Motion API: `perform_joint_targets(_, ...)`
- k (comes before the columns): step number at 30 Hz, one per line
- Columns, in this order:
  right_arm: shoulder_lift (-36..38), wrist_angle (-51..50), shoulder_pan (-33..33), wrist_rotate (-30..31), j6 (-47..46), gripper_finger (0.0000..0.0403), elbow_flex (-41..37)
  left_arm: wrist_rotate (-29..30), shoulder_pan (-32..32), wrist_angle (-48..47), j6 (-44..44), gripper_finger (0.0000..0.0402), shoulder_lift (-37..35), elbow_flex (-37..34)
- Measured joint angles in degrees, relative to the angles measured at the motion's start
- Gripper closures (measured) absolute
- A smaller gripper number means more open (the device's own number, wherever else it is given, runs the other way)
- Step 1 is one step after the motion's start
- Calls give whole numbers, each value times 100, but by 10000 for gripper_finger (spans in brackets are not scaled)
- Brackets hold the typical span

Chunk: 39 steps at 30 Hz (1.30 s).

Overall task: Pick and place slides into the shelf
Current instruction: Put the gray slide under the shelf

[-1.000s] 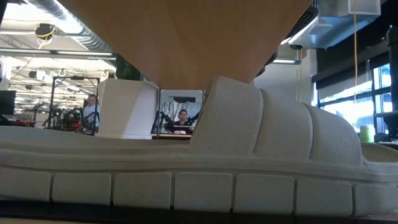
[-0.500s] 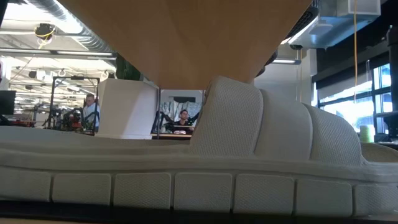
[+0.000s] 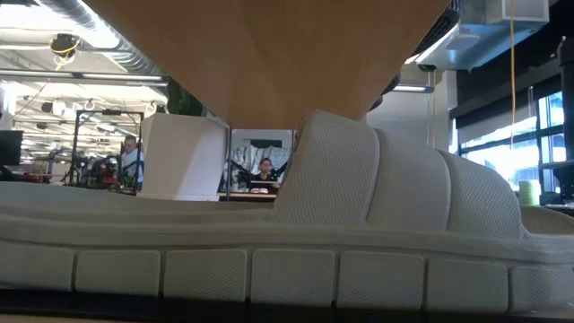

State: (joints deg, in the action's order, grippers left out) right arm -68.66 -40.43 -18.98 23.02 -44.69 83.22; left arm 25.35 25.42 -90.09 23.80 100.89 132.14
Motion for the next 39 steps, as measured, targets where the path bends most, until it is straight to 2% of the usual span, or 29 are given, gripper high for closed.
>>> perform_joint_targets(4,241,-59,0,-6,3,366,0,-641,90,1,-392,177,-368,0)
perform_joint_targets(6,370,-154,0,-6,-1,366,0,-783,120,1,-556,177,-521,0)
perform_joint_targets(12,695,-517,-2,-17,-10,366,0,-816,89,166,-1306,177,-989,-2)
perform_joint_targets(18,964,-795,-93,-45,-6,366,0,-1046,73,734,-1477,177,-1333,-4)
perform_joint_targets(27,1285,-1027,-561,-69,-6,366,0,-1004,70,880,-1834,177,-1410,-90)
perform_joint_targets(30,1305,-1216,-653,-71,-11,366,0,-882,8,1247,-1874,177,-1546,-621)
perform_joint_targets(33,1331,-1302,-698,-65,-50,366,0,-784,-131,1776,-1982,177,-1892,-1519)
perform_joint_targets(39,1339,-1590,-787,-67,-387,366,0,-842,-199,3131,-2164,177,-3125,-3349)
